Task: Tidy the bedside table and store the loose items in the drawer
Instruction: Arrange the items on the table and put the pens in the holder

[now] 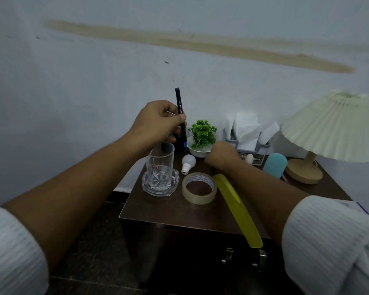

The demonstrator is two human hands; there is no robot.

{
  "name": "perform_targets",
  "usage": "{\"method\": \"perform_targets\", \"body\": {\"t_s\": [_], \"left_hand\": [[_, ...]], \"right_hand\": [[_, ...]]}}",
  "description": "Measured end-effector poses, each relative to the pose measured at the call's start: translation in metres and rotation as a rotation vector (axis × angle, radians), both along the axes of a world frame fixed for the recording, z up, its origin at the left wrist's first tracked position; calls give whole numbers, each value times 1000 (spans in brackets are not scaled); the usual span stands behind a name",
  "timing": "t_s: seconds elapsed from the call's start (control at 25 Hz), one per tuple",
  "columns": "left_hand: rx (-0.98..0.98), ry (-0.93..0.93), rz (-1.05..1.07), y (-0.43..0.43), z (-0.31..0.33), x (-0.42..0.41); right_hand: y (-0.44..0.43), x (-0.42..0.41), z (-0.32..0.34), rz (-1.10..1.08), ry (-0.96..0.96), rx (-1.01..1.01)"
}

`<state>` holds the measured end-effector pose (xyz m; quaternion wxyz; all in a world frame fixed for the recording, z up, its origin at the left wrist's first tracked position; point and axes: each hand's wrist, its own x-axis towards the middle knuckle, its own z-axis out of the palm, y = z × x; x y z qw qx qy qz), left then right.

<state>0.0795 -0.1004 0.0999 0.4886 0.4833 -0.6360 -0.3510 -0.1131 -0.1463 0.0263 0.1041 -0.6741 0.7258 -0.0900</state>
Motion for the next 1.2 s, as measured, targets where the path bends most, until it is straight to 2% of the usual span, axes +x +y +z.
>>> {"method": "perform_targets", "body": {"t_s": [0.08,0.2,0.28,0.4,0.52,0.6,0.72,1.04,1.2], "left_hand": [[-2,0,8,3,1,0],[-12,10,15,9,5,1],[-17,13,21,13,6,2],[-6,21,28,18,6,3],[-4,33,32,17,8,2],[-9,36,29,14,9,3],[-15,9,34,3,10,6],[-91,-85,127,-55,14,19],[-141,-150,193,-95,3,24]], "right_hand": [[10,0,23,-51,-157,116],[37,-10,52,-145,-562,321],[51,-21,62,-116,-767,406],[66,-30,69,-92,-1084,390],[74,-28,72,-64,-1278,234],[73,-24,72,-6,-1306,132],[61,-17,69,39,-1248,2],[-14,14,67,222,-845,-213],[-54,33,67,249,-724,-262]]}}
